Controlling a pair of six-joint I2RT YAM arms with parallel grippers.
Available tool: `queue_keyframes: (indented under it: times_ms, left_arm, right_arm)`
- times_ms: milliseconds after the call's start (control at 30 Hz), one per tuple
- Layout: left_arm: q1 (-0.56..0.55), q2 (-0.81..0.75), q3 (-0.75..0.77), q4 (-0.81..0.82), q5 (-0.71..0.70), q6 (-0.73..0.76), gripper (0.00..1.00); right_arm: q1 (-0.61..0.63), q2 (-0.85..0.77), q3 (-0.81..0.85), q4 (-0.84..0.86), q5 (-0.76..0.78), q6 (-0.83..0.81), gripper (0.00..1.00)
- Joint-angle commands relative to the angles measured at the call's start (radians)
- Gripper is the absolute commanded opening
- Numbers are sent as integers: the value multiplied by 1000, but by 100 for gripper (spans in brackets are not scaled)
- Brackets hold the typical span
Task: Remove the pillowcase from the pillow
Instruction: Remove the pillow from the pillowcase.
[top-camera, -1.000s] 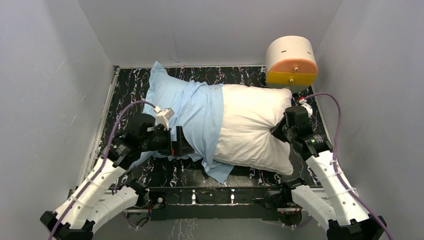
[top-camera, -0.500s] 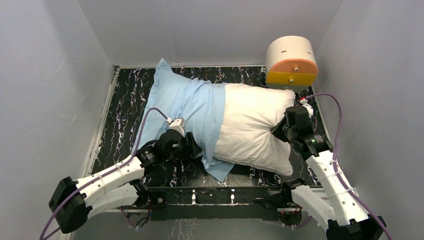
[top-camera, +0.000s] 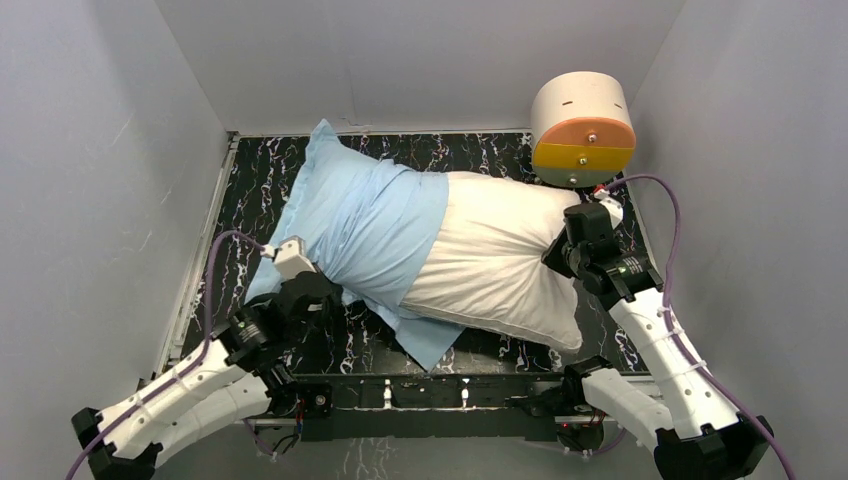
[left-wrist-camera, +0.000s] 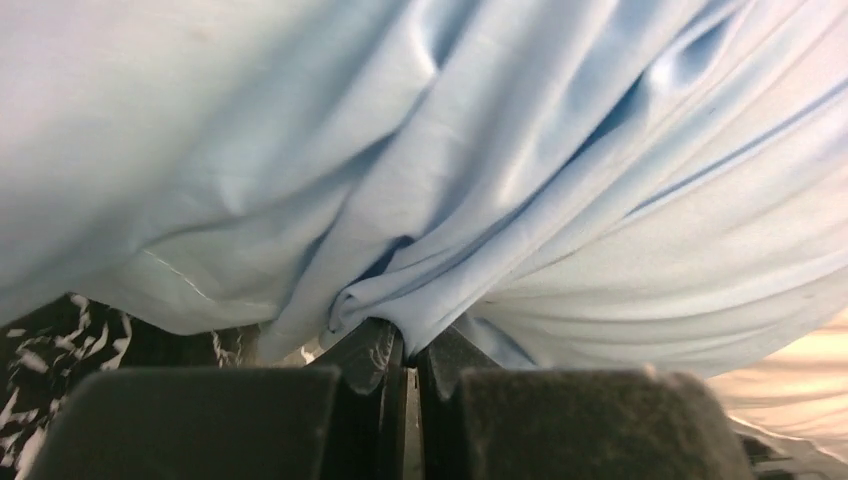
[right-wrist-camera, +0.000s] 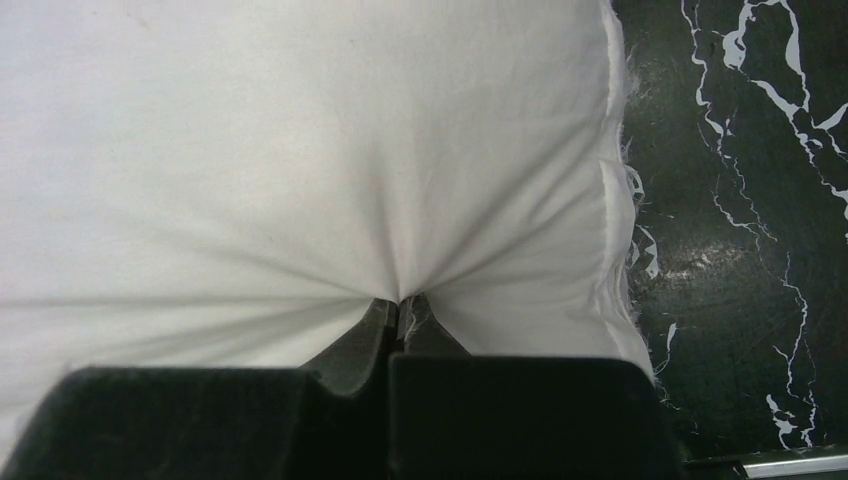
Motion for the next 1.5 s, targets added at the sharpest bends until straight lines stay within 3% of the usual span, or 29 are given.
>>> queue_keyframes:
  times_ms: [0, 67, 167, 233, 333, 567, 633, 700, 767, 900, 933, 1033, 1100, 1133, 1167, 1200, 1300, 1367, 1467]
  left_arm:
    - [19, -136, 151, -390, -337, -96, 0]
    - [19, -169, 181, -346, -329, 4, 2]
    - [19, -177, 190, -217, -186, 212, 59]
    - [19, -159, 213, -213, -92, 220, 76]
    - [18, -119, 252, -175, 84, 270, 85]
    - [19, 109, 292, -4, 724, 350, 90]
    - [16, 190, 273, 74, 842, 306, 89]
    - [9, 261, 249, 124, 871, 252, 89]
    - [-1, 311, 238, 82, 751, 237, 88]
    - [-4, 368, 152, 33, 383, 171, 87]
    - [-4, 382, 135, 44, 333, 166, 84]
    - [-4, 422, 132, 21, 201, 162, 57]
    - [-4, 419, 141, -56, 99, 140, 44]
    - [-4, 402, 144, -104, 36, 130, 34]
    - [-4, 374, 146, -168, -44, 99, 12]
    - [-4, 340, 151, -269, -138, 17, 0]
    - [-1, 169, 139, -427, -320, -113, 0]
    - [0, 13, 86, -231, -246, 100, 0]
    - [3, -58, 73, -86, -44, 188, 3]
  right_arm:
    - [-27, 8, 64, -53, 229, -48, 0]
    - [-27, -2, 61, -33, 187, -61, 0]
    - [-27, -28, 17, 45, 55, -93, 0]
    - [-27, -38, -15, 79, -23, -104, 0]
    - [-27, -41, -39, 80, -46, -86, 0]
    - [-28, -50, -36, 77, -75, -77, 2]
    - [-27, -55, -41, 85, -83, -69, 2]
    - [-27, -53, -44, 90, -103, -60, 2]
    - [-26, -51, -44, 92, -120, -51, 3]
    - [-27, -51, -48, 95, -124, -40, 4]
    - [-26, -51, -50, 98, -124, -37, 4]
    - [-27, -49, -44, 85, -97, -43, 4]
    - [-27, -45, -32, 56, -30, -45, 4]
    - [-26, -36, -21, 36, 14, -41, 4]
    - [-28, -27, -8, 16, 48, -45, 4]
    - [-28, -16, 5, 7, 68, -54, 4]
    - [-31, 14, 38, 8, 72, -79, 3]
    - [-31, 23, 48, 32, 43, -91, 4]
    - [-32, 30, 66, 55, -23, -103, 4]
